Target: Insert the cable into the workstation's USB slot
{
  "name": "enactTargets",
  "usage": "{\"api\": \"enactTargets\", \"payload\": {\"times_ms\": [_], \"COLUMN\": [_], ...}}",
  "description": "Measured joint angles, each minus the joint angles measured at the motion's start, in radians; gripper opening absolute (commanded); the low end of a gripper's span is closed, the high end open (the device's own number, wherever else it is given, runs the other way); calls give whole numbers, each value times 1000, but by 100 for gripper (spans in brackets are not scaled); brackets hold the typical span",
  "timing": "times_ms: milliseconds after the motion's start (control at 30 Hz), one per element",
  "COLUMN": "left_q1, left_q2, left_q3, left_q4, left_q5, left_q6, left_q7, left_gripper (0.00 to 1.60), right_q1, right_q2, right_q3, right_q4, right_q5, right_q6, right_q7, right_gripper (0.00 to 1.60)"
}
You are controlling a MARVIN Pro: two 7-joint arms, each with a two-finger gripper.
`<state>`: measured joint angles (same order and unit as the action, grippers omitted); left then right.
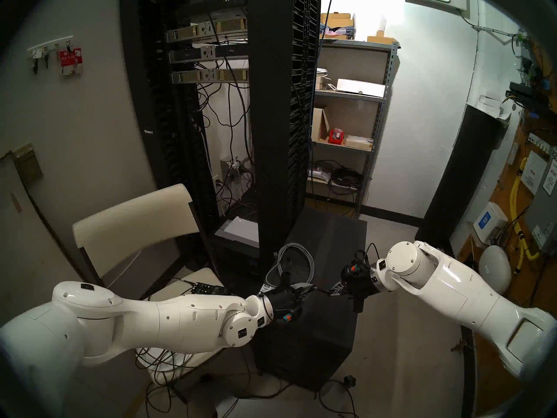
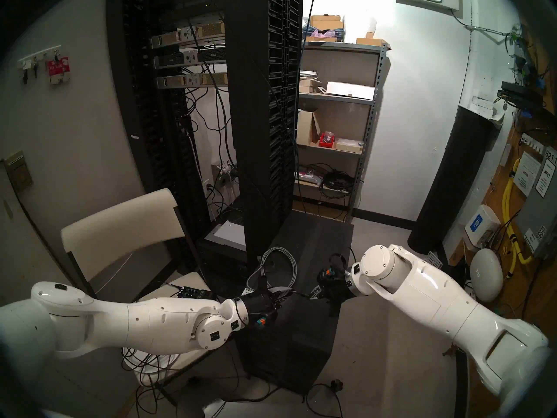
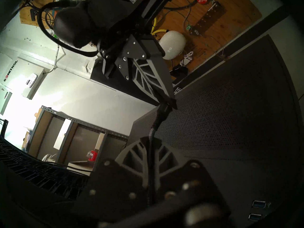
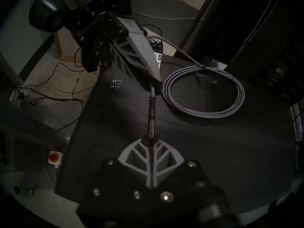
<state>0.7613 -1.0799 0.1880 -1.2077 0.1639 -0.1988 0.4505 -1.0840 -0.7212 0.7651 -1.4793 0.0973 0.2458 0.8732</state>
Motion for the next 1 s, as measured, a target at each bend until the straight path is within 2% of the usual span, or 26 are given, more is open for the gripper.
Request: {"api": "enactTargets", "payload": {"times_ms": [133, 267, 367, 700, 967, 1000], "left_q1": [3, 16, 34, 89, 117, 122], "left_q2": [-2, -8, -15, -35, -30, -26], "left_q3": [0, -4, -14, -48, -73, -80], "left_q4": [9, 41, 68, 153, 198, 207], "left_q5": [0, -10, -41, -153, -232, -248], "left_q6": [-21, -78, -127, -299, -425, -457], "left_q7": [10, 27, 42, 64, 68, 69], "left_gripper": [0, 0, 0, 0, 0, 0], "right_q1": [-4, -9, -13, -31, -62, -71], "right_q2": [8, 13, 15, 27, 51, 56], "right_q3": [4, 7, 10, 26, 44, 47], "right_q4": [-10, -19, -24, -49, -54, -54], "right_q5": [2, 8, 14, 37, 60, 65], "right_q6": [2, -2, -9, -22, -41, -50], "right_q7": [-8, -15, -21, -44, -62, -68], "right_gripper": [0, 9, 48, 62, 72, 72]}}
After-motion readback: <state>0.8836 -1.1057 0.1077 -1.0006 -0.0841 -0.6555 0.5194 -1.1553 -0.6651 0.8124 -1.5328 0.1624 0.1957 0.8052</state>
